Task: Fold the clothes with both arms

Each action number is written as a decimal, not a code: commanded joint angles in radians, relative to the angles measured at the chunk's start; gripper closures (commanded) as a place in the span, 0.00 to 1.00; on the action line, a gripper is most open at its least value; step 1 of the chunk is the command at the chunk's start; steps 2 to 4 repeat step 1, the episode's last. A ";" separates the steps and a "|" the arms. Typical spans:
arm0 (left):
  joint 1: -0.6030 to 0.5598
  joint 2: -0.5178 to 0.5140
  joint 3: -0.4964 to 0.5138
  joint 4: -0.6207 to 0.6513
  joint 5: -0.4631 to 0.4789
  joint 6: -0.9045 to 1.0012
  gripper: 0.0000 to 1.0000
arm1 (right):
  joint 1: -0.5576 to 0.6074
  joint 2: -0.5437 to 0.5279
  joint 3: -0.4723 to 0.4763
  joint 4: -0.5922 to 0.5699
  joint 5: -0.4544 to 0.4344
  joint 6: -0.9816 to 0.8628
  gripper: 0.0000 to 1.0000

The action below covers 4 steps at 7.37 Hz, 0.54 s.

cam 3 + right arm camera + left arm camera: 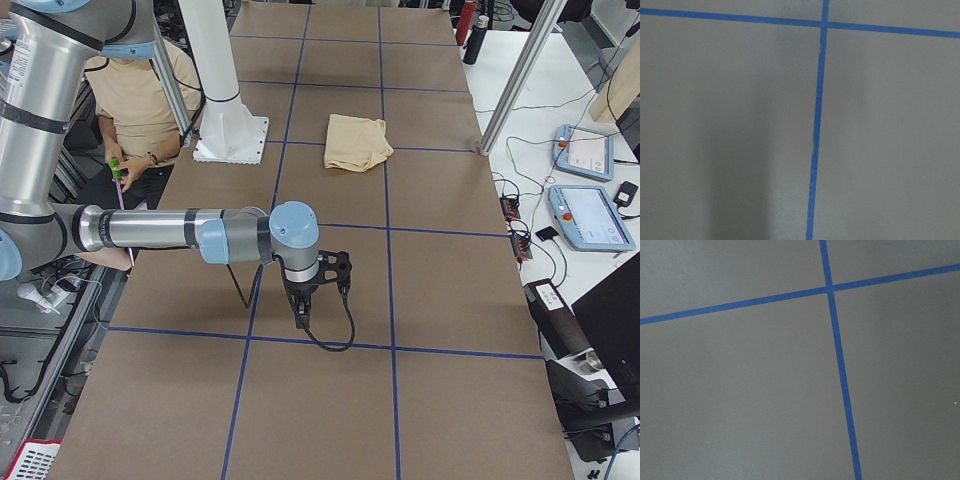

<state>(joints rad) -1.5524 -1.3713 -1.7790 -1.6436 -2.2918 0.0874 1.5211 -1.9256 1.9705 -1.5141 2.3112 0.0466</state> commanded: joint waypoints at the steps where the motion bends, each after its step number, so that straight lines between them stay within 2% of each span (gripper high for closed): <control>1: 0.000 0.000 -0.005 0.001 0.000 0.000 0.00 | 0.001 -0.001 0.001 0.000 0.001 -0.001 0.00; 4: 0.000 0.000 -0.005 0.001 0.000 0.000 0.00 | 0.001 -0.001 0.001 0.000 0.001 -0.001 0.00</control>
